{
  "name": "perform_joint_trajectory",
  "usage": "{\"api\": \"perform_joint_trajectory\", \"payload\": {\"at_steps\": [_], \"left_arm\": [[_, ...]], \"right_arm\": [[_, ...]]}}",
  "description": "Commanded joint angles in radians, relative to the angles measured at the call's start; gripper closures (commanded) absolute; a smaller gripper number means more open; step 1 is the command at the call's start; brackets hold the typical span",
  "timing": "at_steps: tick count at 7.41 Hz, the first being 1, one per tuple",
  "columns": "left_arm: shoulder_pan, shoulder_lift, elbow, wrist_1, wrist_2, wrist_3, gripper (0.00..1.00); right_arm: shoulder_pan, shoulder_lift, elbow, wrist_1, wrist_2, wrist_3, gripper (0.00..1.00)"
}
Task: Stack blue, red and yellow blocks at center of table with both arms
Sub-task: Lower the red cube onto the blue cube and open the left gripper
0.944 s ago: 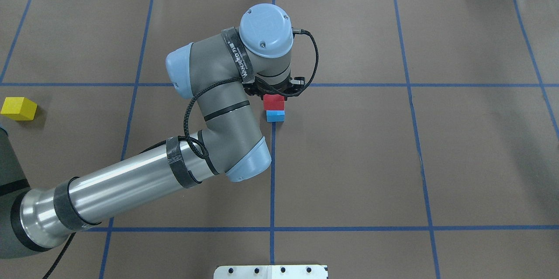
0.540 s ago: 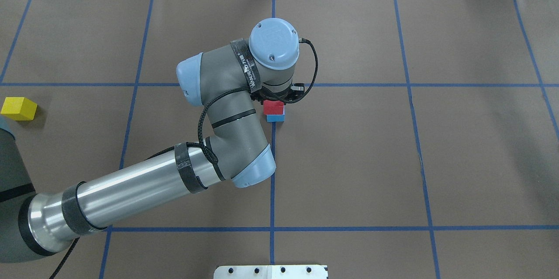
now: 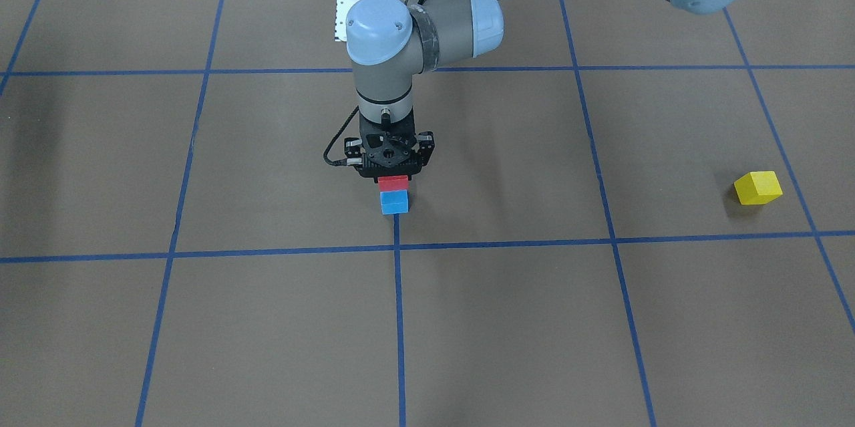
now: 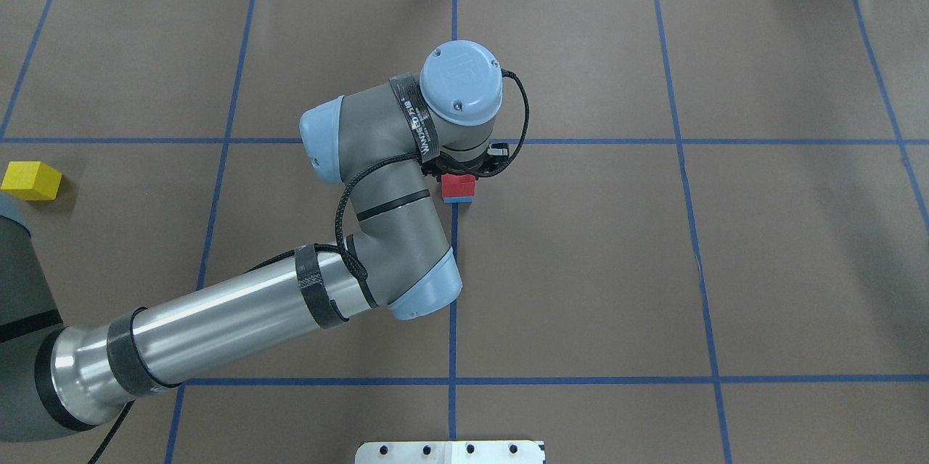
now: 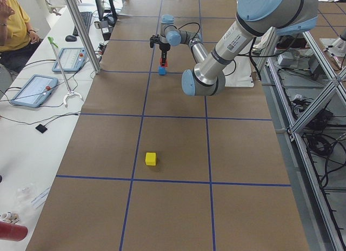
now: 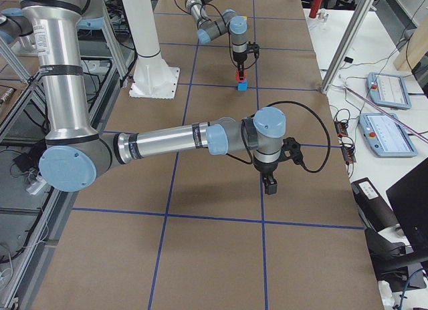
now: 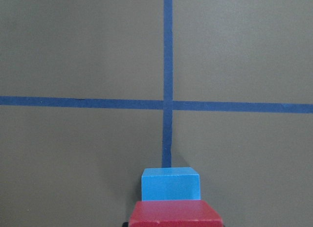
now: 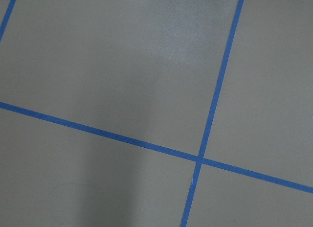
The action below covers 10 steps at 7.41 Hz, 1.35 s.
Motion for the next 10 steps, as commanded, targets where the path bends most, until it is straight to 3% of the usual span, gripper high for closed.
{"api": "perform_joint_trajectory", "payload": {"at_steps": [1, 4, 7, 8, 9, 10], "left_arm": [[0.001, -0.003, 0.002, -0.009, 0.013, 0.024, 0.76], [0.001, 0.000, 0.008, -0.010, 0.013, 0.052, 0.72], [0.001, 0.000, 0.008, -0.010, 0.013, 0.074, 0.50], [0.001, 0.000, 0.008, -0.012, 0.013, 0.074, 0.48], [0.001, -0.001, 0.008, -0.013, 0.015, 0.074, 0.19], [0.001, 0.003, 0.011, -0.035, 0.024, 0.072, 0.12]], "right_arm": [[0.000, -0.001, 0.000, 0.000, 0.000, 0.000, 0.00], [0.000, -0.003, 0.000, 0.000, 0.000, 0.000, 0.00], [-0.001, -0.004, 0.000, 0.000, 0.002, 0.000, 0.00], [-0.001, -0.004, 0.000, 0.000, 0.000, 0.000, 0.00], [0.000, -0.004, 0.000, 0.000, 0.000, 0.000, 0.00], [0.000, -0.004, 0.000, 0.000, 0.002, 0.000, 0.00]]}}
